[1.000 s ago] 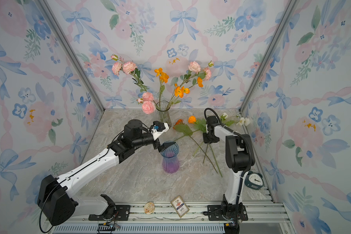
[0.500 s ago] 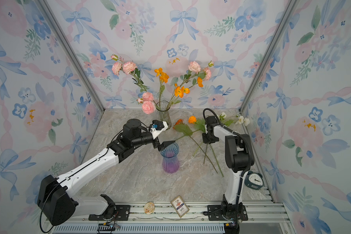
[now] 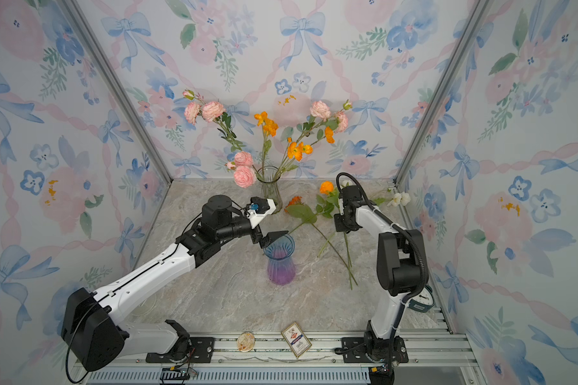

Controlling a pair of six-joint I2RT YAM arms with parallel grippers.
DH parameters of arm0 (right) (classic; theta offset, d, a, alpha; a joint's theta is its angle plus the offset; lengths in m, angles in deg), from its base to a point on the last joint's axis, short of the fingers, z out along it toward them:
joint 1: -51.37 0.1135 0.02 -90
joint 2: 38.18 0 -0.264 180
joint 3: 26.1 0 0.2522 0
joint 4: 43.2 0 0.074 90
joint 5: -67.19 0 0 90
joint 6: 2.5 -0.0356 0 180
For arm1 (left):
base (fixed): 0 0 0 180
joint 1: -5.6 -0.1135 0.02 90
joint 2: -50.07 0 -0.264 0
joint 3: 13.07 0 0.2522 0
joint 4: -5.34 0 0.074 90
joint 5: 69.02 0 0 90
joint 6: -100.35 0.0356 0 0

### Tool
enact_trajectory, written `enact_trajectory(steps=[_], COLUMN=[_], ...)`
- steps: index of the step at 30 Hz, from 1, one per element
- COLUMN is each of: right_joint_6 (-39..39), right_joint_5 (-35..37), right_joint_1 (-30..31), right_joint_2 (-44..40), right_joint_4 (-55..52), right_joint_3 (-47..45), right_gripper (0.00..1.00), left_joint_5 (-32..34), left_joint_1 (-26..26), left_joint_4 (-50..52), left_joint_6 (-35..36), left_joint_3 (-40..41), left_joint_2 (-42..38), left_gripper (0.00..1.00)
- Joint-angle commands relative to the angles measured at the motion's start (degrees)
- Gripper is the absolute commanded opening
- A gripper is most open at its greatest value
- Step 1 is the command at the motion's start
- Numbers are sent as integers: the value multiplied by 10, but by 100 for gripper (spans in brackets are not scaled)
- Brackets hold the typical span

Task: Arrange flowers in a vase
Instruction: Pick up the flower from the flowers.

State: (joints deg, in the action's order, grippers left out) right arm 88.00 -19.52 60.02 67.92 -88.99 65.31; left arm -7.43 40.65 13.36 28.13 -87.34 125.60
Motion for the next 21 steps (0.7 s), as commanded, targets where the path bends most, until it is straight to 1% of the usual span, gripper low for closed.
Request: enact_trajectory(steps=[1,7,10,12,14,17,19,21], right_joint_6=[1,-3,-8,-12,-18,-29,-43,-71], right_joint_5=[-4,6,-4,-4,-5,-10,-9,-23], right_joint_1=[8,8,6,6,6,6,3,-5], right_joint_2=[-30,-65,-65,-64,-73,-108,-146,-194], right_joint_4=[-36,-75,-73,-62,-48,-22,-3,31], right_joint_3=[8,14,-3,-20,-34,-54,-67,-91], right_gripper=[1,2,8,0,0,0,0,0], left_joint_5=[-12,-21,-23,-23,-23,-22,-22,-29], left_joint_1=[-6,-7,-7,-7,-7,-8,-9,-12], left_joint_4=[-7,-8,-10,-10,-10,-10,-10,-10], left_joint_6=[-6,-7,-9,-9,-9,-9,-9,-9], left_joint_3=[8,8,9,9,9,9,9,9], left_joint_2=[-2,-1,0,1,1,-1,-4,-11], left_gripper=[98,98,98,98,98,98,98,98])
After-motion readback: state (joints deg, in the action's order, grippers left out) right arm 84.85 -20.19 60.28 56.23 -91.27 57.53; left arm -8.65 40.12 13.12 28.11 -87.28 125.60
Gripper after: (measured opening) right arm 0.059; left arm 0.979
